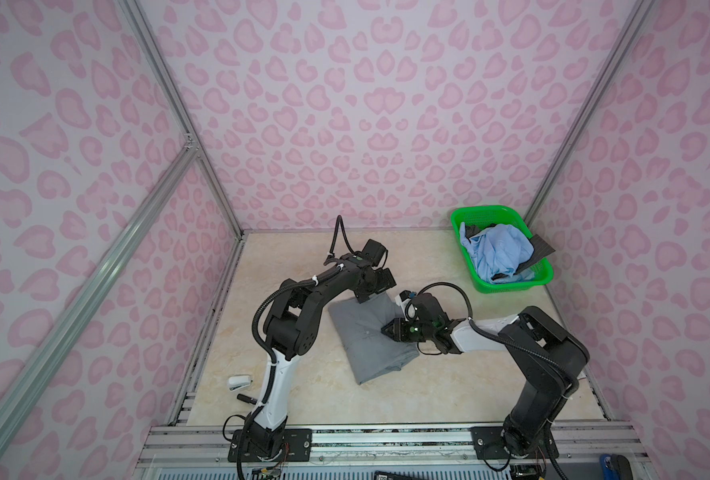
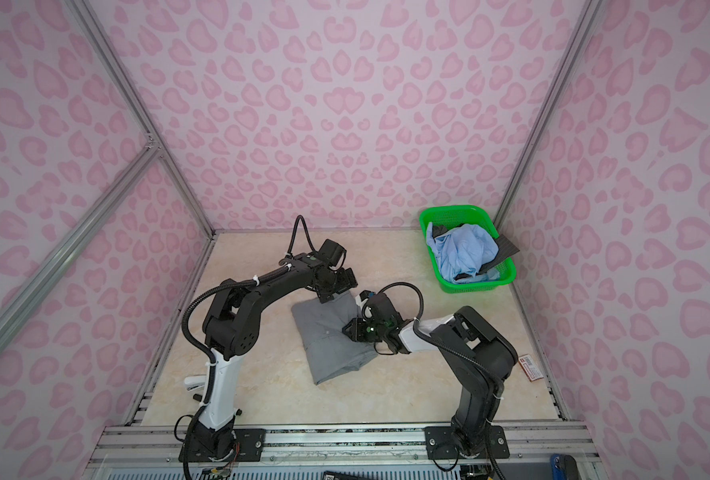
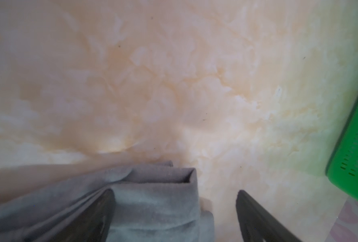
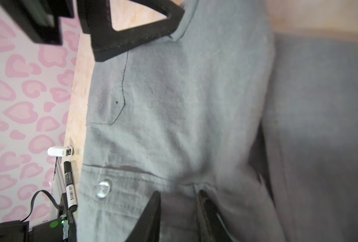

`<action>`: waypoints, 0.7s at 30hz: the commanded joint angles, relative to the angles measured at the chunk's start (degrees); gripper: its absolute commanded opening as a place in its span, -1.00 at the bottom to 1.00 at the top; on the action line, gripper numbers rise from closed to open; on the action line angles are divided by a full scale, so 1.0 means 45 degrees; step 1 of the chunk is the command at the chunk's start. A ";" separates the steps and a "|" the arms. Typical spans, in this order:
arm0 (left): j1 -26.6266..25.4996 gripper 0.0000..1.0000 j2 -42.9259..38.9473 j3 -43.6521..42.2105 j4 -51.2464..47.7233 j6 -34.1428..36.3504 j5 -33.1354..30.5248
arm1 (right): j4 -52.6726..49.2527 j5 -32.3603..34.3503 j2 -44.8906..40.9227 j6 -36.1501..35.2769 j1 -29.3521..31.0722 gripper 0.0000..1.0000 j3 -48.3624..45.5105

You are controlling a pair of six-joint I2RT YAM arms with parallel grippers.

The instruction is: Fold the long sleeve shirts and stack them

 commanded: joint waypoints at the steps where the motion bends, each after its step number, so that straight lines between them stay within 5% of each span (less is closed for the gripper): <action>1: 0.0083 0.88 -0.1656 -0.0502 -0.0142 0.0166 -0.0826 | -0.0435 -0.0132 -0.1231 0.0064 0.0157 -0.35 -0.0376; 6: -0.0067 0.91 -0.3910 -0.1952 -0.0015 -0.0012 -0.0840 | -0.1137 -0.0213 -0.2984 0.0191 0.1100 -0.32 -0.0702; 11: -0.0418 0.91 -0.5055 -0.4303 0.0916 -0.0792 -0.0615 | -0.0118 -0.0213 -0.2695 0.1567 0.2058 -0.33 -0.1601; 21: -0.0297 0.92 -0.3910 -0.6079 0.1969 -0.0553 -0.0415 | 0.1615 -0.0003 -0.0332 0.3307 0.1914 -0.37 -0.2729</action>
